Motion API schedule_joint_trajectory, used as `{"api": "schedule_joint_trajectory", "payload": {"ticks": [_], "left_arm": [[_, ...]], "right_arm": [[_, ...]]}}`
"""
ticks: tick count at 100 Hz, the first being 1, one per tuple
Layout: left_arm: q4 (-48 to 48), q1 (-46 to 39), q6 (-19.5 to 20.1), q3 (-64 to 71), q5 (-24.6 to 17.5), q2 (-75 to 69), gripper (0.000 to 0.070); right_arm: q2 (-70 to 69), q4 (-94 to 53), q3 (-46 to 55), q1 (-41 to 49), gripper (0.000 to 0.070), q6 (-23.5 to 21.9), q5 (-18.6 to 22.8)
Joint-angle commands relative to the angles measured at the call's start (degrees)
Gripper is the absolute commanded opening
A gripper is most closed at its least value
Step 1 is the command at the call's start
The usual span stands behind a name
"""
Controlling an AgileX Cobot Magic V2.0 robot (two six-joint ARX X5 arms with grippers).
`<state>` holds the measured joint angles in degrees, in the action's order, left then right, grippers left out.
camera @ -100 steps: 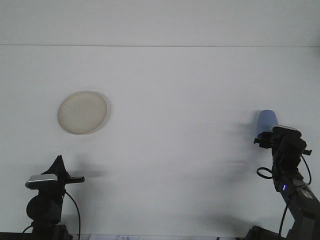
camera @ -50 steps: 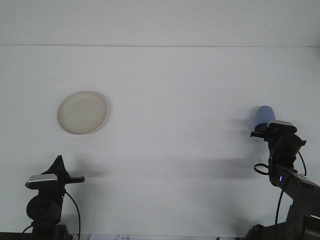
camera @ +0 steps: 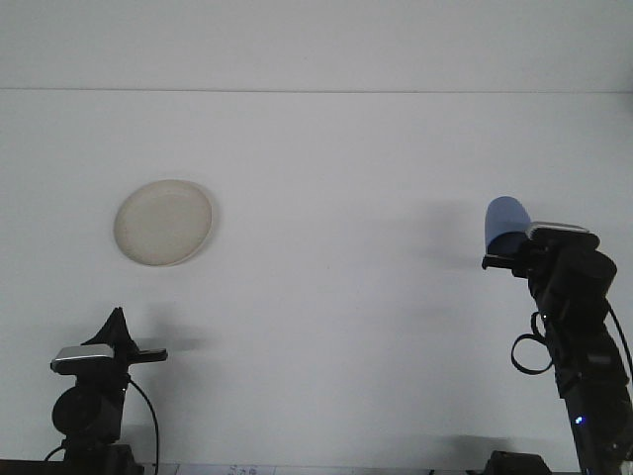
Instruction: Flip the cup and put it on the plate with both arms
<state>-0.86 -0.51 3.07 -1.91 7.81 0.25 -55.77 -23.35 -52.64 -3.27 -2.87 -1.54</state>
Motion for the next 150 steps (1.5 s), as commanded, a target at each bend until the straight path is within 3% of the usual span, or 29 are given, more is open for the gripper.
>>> {"api": "schedule_joint_trajectory", "payload": {"ticks": [1, 15, 29, 70, 101, 110, 137, 143, 150], "left_arm": [[-0.74, 0.00, -0.31, 1.11, 0.28, -0.09, 0.0015], [-0.74, 0.00, -0.31, 1.11, 0.28, -0.09, 0.0015], [-0.76, 0.00, -0.31, 1.11, 0.28, -0.09, 0.0015], [-0.74, 0.00, -0.31, 1.11, 0.28, -0.09, 0.0015], [-0.74, 0.00, -0.31, 1.11, 0.28, -0.09, 0.0015], [-0.76, 0.00, -0.31, 1.11, 0.28, -0.09, 0.0015], [-0.74, 0.00, -0.31, 1.11, 0.28, -0.09, 0.0015], [-0.76, 0.00, -0.33, 1.11, 0.28, -0.09, 0.0015], [-0.74, 0.00, -0.33, 1.11, 0.28, -0.09, 0.0015]], "right_arm": [[-1.44, -14.12, -6.95, 3.45, 0.0000, -0.98, 0.20], [-6.03, -32.83, -20.26, 12.04, 0.0000, -0.76, 3.65], [-12.13, -42.62, -27.32, 21.27, 0.0000, -0.81, 8.15], [-30.77, -46.23, -28.79, 46.10, 0.0000, -1.86, 7.45], [-38.34, -46.84, -28.79, 53.66, 0.0000, -1.64, 6.19], [-39.45, -47.17, -28.79, 54.60, 0.0000, -1.62, 4.46], [-42.05, -47.58, -28.79, 55.06, 0.0000, -1.18, 4.63], [-42.29, -47.69, -28.79, 55.06, 0.0042, -1.18, 4.59], [-42.29, -47.23, -28.79, 55.08, 0.0223, -1.18, 4.85]]}}
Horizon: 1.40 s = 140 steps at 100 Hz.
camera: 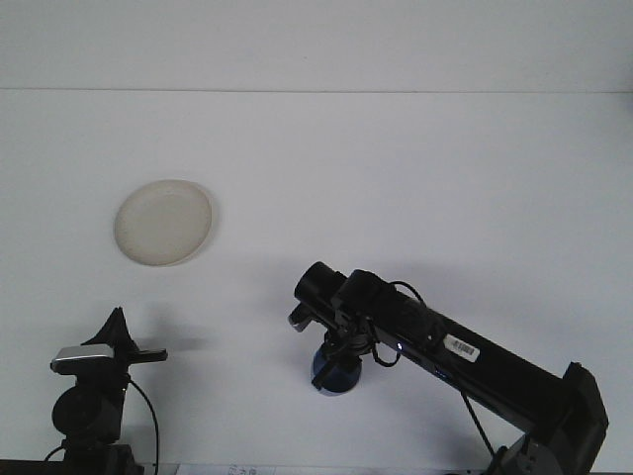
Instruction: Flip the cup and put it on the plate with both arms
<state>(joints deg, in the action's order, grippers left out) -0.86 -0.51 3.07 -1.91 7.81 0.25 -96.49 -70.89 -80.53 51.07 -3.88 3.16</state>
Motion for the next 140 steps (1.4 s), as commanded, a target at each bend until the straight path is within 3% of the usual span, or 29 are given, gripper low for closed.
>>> {"api": "schedule_joint_trajectory", "payload": {"ticks": [1, 7, 12, 36, 62, 79, 105, 121, 126, 140], "left_arm": [[-0.74, 0.00, -0.31, 1.11, 0.28, -0.09, 0.0015], [-0.76, 0.00, -0.31, 1.11, 0.28, -0.09, 0.0015], [-0.74, 0.00, -0.31, 1.11, 0.28, -0.09, 0.0015], [-0.76, 0.00, -0.33, 1.11, 0.28, -0.09, 0.0015], [-0.76, 0.00, -0.33, 1.11, 0.28, -0.09, 0.0015], [-0.76, 0.00, -0.33, 1.11, 0.28, -0.09, 0.0015], [-0.74, 0.00, -0.31, 1.11, 0.28, -0.09, 0.0015], [-0.90, 0.00, -0.48, 1.11, 0.28, -0.09, 0.0015], [-0.96, 0.00, -1.84, 1.11, 0.28, -0.09, 0.0015], [-0.94, 0.00, -12.92, 1.11, 0.28, -0.09, 0.0015]], "right_arm": [[-1.57, 0.37, -0.90, 0.74, 0.0252, -0.17, 0.31], [-1.55, 0.37, -0.90, 0.72, 0.0406, -0.13, 0.92], [-1.49, 0.37, -0.92, 0.72, 0.0451, 0.20, 1.09], [2.40, 2.32, -2.21, 0.61, 0.0451, 1.29, 0.15], [17.62, 8.24, -2.54, 0.61, 0.0451, 0.85, -10.60], [31.91, 15.96, -0.11, 0.79, 0.0451, 0.85, -14.05], [58.75, 33.62, 21.57, 0.83, 0.0451, 0.98, -15.89], [73.46, 39.78, 35.06, 0.83, 0.0451, 3.48, -15.93], [76.89, 40.76, 37.77, 0.83, 0.0451, 3.85, -15.93], [83.34, 40.54, 41.57, 0.83, 0.0451, 3.65, -15.87]]}}
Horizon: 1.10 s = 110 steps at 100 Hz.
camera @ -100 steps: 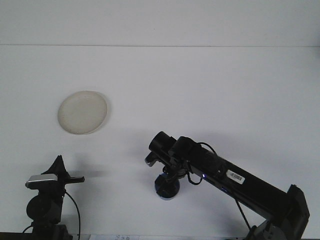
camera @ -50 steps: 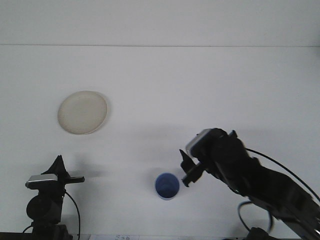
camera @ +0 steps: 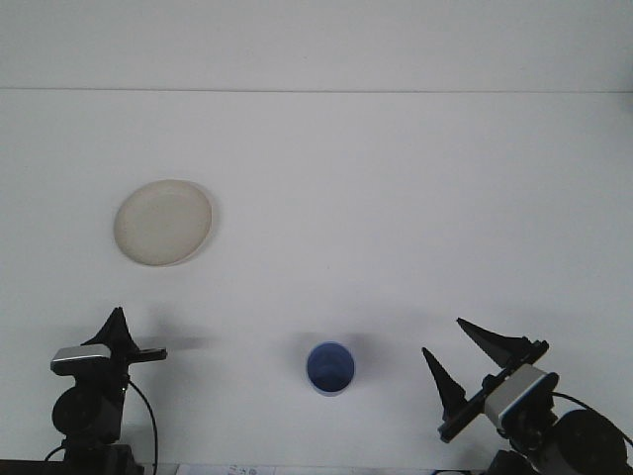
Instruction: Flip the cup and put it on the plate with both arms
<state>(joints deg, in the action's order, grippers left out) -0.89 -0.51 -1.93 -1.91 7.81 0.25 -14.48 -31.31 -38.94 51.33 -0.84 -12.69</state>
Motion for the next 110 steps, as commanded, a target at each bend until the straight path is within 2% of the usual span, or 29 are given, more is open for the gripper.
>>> {"api": "schedule_joint_trajectory", "payload": {"ticks": [1, 12, 26, 36, 44, 50, 57, 61, 68, 73, 84, 91, 98, 110], "left_arm": [[-0.92, 0.00, -8.39, 1.11, 0.28, -0.09, 0.0015], [-1.40, 0.00, -11.98, 1.11, 0.28, -0.09, 0.0015], [-2.21, 0.00, -21.51, 0.35, -0.72, -0.09, 0.0014], [-2.05, 0.00, -22.14, -3.48, -5.77, 0.22, 0.0012], [-0.22, 0.13, -22.14, -8.76, -8.22, 1.79, 0.0012], [4.20, 0.22, -21.81, -14.23, -9.11, 4.17, 0.0013], [10.32, 0.26, -19.61, -21.14, -11.17, 8.28, 0.0038], [13.38, 0.28, -17.57, -24.89, -13.66, 11.02, 0.0122], [17.86, 0.31, -13.62, -30.93, -20.09, 16.04, 0.0339], [20.94, 0.52, -11.89, -35.01, -24.52, 19.89, 0.0431], [27.30, 2.78, -10.10, -43.10, -33.33, 28.13, 0.0434], [31.34, 5.73, -8.94, -47.71, -36.98, 33.22, 0.0434], [35.63, 9.81, -8.11, -52.19, -38.29, 38.51, 0.0435], [41.81, 19.69, -7.43, -59.23, -38.25, 48.02, 0.0435]], "right_arm": [[1.62, 0.87, 0.07, 0.57, 0.0451, 0.63, -0.02], [3.37, -0.07, 0.24, 0.57, 0.0451, 0.61, -0.04], [3.65, -0.52, 0.24, 0.55, 0.0450, 0.63, -0.07], [3.61, -0.94, 0.24, 0.57, 0.0451, 0.61, -0.04], [3.61, -1.95, 0.24, 0.57, 0.0451, 0.66, -0.09], [3.61, -3.08, 0.24, 0.57, 0.0450, 0.66, -0.55], [3.61, -4.09, 0.26, 0.57, 0.0450, 0.66, -0.94], [3.61, -4.39, 0.26, 0.57, 0.0450, 0.66, -0.94], [3.61, -4.79, 0.26, 0.57, 0.0451, 0.66, -0.92], [3.61, -4.96, 0.26, 0.57, 0.0450, 0.66, -0.92], [3.61, -4.87, 0.26, 0.57, 0.0450, 0.66, -0.94], [3.61, -4.83, 0.26, 0.57, 0.0450, 0.66, -0.94], [3.61, -4.85, 0.26, 0.57, 0.0450, 0.66, -0.94], [3.61, -4.92, 0.28, 0.57, 0.0450, 0.63, -0.92]]}}
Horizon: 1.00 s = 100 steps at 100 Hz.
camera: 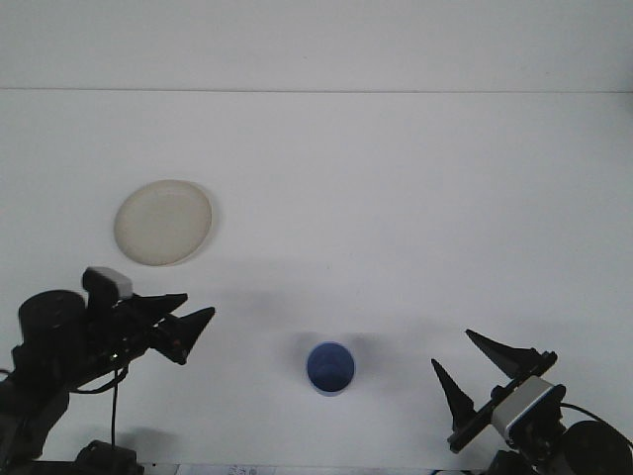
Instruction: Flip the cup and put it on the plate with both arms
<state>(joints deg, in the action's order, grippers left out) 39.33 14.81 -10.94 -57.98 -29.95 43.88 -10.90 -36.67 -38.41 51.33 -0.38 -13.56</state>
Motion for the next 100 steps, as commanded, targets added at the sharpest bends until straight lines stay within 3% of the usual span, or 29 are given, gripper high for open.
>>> {"api": "schedule_joint_trajectory", "payload": {"ticks": [1, 10, 35, 45, 54, 61, 93, 100], "left_arm": [[2.03, 5.35, 1.68, -3.72, -0.46, 5.25, 0.0435], [5.11, 13.51, 2.95, -7.96, 2.05, 12.17, 0.0435], [8.63, 29.88, 4.02, -16.59, 15.50, 30.95, 0.0436], [8.28, 31.91, 3.72, -18.82, 16.00, 36.89, 0.0440], [7.45, 32.74, 2.38, -19.85, 16.02, 41.05, 0.0515], [7.10, 33.00, 2.32, -20.28, 16.04, 43.47, 0.0530], [6.29, 35.08, 3.52, -20.37, 16.79, 49.90, 0.0525], [5.75, 35.67, 3.87, -20.37, 17.66, 50.90, 0.0483]], "right_arm": [[0.04, 0.44, -0.24, 0.57, 0.0451, 0.17, -0.04], [0.04, 0.42, -0.24, 0.57, 0.0451, 0.20, -0.04], [0.02, 0.44, -0.24, 0.57, 0.0450, 0.13, -0.02], [0.04, 0.44, -0.24, 0.57, 0.0450, 0.13, -0.02], [0.04, 0.44, -0.24, 0.57, 0.0450, 0.13, -0.02], [0.02, 0.46, -0.24, 0.57, 0.0450, 0.13, -0.02], [0.02, 0.46, -0.24, 0.57, 0.0450, 0.13, -0.02], [0.02, 0.46, -0.24, 0.57, 0.0450, 0.13, -0.02]]}}
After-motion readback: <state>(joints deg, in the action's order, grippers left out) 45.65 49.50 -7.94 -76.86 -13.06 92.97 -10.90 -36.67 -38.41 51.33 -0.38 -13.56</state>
